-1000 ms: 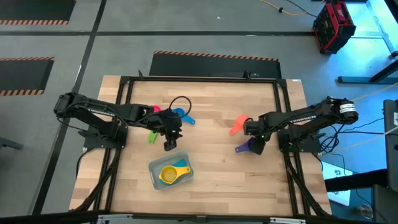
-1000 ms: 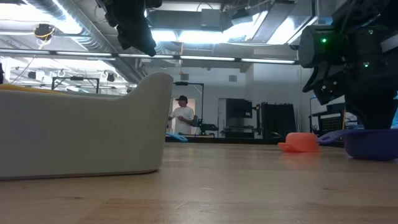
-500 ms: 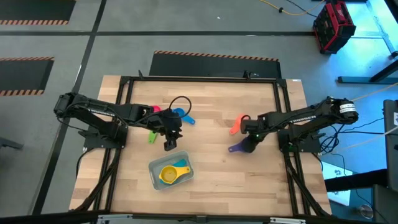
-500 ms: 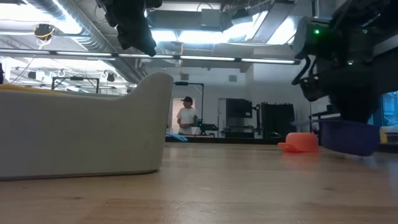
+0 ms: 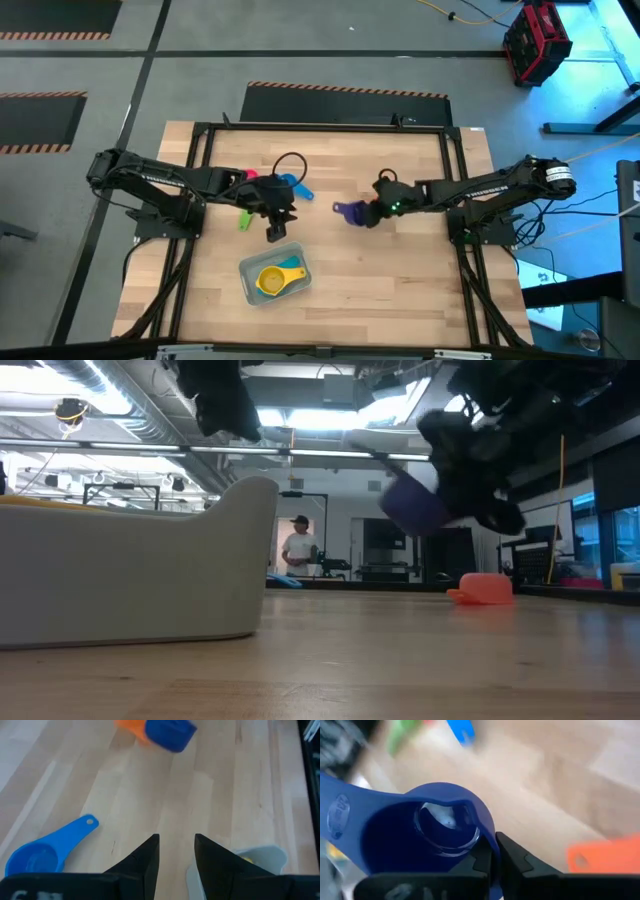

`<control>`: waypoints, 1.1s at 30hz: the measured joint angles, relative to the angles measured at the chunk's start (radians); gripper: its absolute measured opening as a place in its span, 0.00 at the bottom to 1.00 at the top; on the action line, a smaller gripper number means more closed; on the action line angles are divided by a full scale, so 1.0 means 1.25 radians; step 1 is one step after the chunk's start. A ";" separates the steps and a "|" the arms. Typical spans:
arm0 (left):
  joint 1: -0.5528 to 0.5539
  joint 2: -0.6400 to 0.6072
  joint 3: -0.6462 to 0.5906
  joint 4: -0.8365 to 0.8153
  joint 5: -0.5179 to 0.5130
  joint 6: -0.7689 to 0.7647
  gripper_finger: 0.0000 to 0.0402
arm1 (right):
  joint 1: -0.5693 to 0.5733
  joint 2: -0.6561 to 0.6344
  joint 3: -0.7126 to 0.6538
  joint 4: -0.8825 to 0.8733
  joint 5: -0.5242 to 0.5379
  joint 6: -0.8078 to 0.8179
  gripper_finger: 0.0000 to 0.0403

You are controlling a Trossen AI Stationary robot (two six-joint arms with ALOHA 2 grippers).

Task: Nest measuring cups in basket
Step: Stack the purple measuring cup into the yellow measuring cup in the grey bin

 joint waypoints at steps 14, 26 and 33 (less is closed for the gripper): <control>0.000 0.000 0.000 0.188 -0.133 -0.036 0.29 | 0.001 0.000 0.000 0.271 0.173 -0.063 0.05; 0.000 0.000 0.000 0.335 -0.221 -0.036 0.29 | 0.035 0.061 0.000 0.503 0.374 -0.200 0.05; 0.000 0.000 0.000 0.380 -0.240 -0.013 0.29 | 0.040 0.159 0.000 0.739 0.405 -0.231 0.04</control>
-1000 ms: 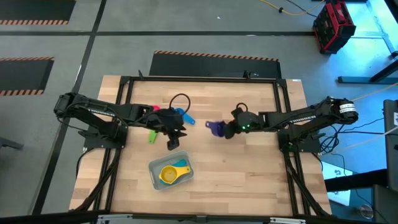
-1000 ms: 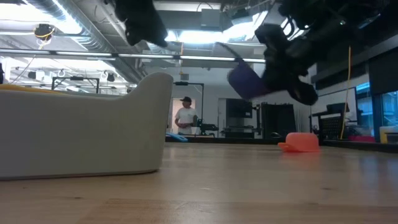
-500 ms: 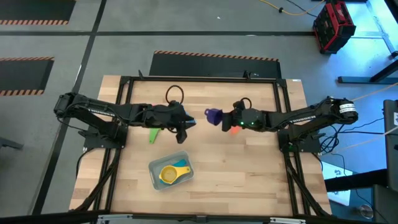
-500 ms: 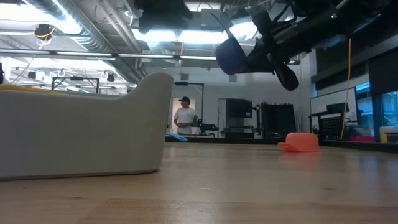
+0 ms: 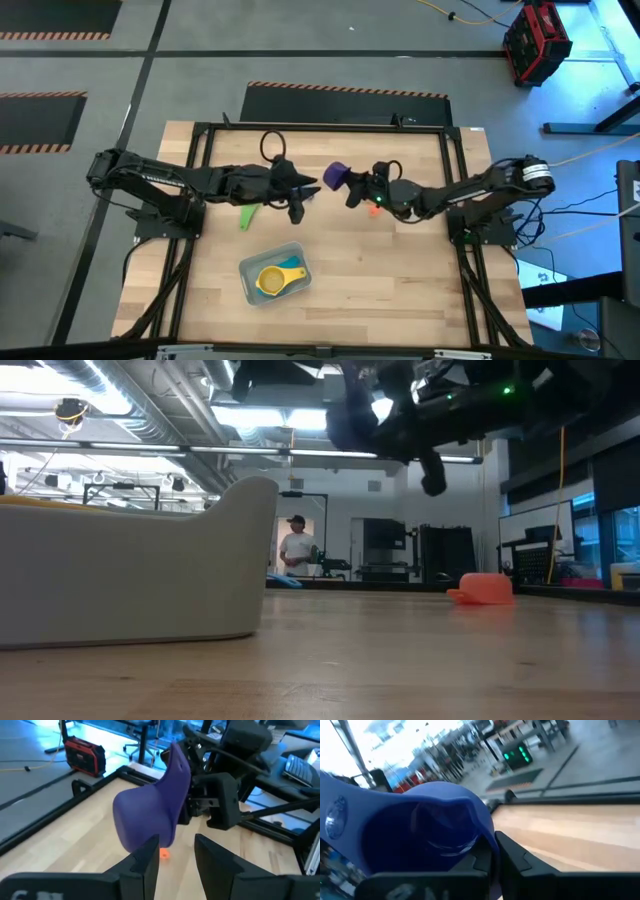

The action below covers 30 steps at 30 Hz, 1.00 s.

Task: Nest measuring cups in basket
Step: Stack the purple measuring cup into the yellow measuring cup in the grey bin

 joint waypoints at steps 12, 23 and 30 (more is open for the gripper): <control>0.000 0.000 0.000 0.090 -0.060 0.063 0.29 | 0.000 0.115 0.101 0.096 0.007 -0.087 0.04; 0.000 0.000 0.000 0.105 -0.073 0.064 0.28 | 0.000 0.146 0.169 0.093 0.003 -0.155 0.04; 0.000 0.000 0.000 0.105 -0.076 0.072 0.19 | 0.000 0.146 0.171 0.093 0.006 -0.166 0.06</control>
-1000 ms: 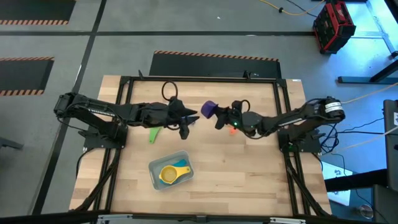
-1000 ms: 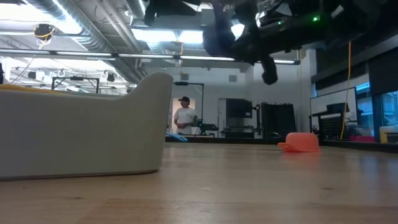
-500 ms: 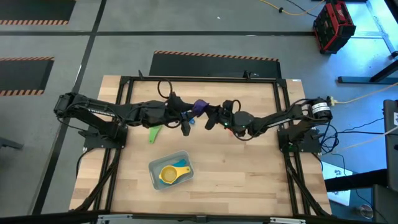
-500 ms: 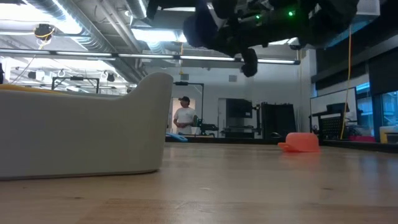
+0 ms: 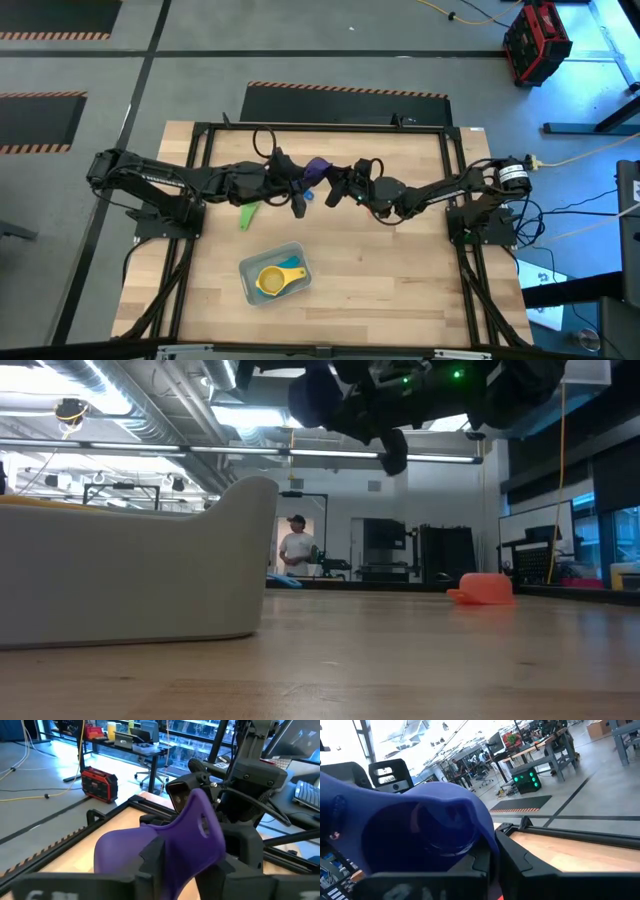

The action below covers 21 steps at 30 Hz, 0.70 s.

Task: Nest measuring cups in basket
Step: Stack the purple measuring cup into the yellow measuring cup in the grey bin

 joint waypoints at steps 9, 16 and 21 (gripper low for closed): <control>0.001 0.000 0.000 -0.004 -0.021 0.047 0.02 | -0.001 0.000 0.000 -0.003 0.014 -0.003 0.06; 0.000 0.000 0.000 -0.003 -0.024 0.056 0.01 | -0.001 0.000 0.000 -0.003 0.010 -0.001 0.06; 0.000 0.000 0.000 -0.003 -0.024 0.061 0.01 | -0.001 0.000 -0.001 -0.004 0.009 -0.002 0.07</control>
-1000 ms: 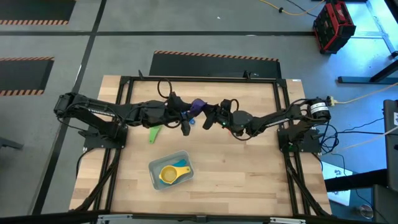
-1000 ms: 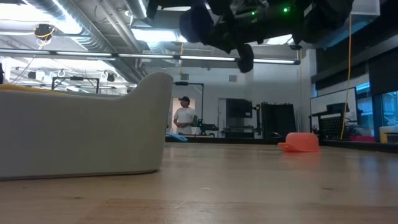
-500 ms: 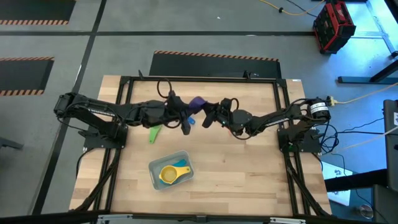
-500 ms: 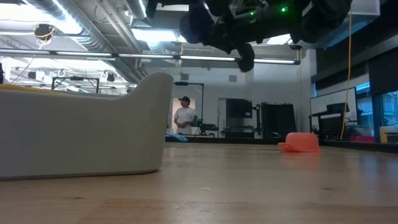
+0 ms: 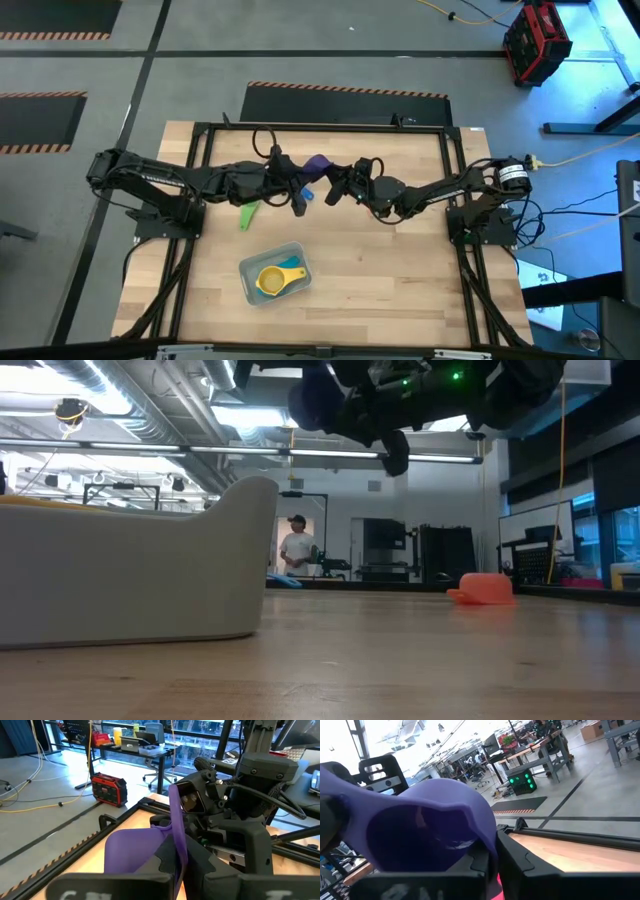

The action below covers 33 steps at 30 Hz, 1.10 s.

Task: Nest measuring cups in basket
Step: Stack the purple measuring cup into the yellow measuring cup in the grey bin

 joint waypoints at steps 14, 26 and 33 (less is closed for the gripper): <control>-0.005 -0.001 0.000 0.003 0.008 0.001 0.01 | 0.000 0.000 -0.001 -0.016 -0.041 0.003 0.18; -0.014 0.000 0.000 -0.001 0.015 -0.002 0.01 | -0.002 -0.045 -0.001 -0.132 -0.148 0.006 0.18; -0.017 0.002 0.000 0.000 0.022 -0.013 0.00 | 0.000 -0.142 0.002 -0.318 -0.181 0.006 0.18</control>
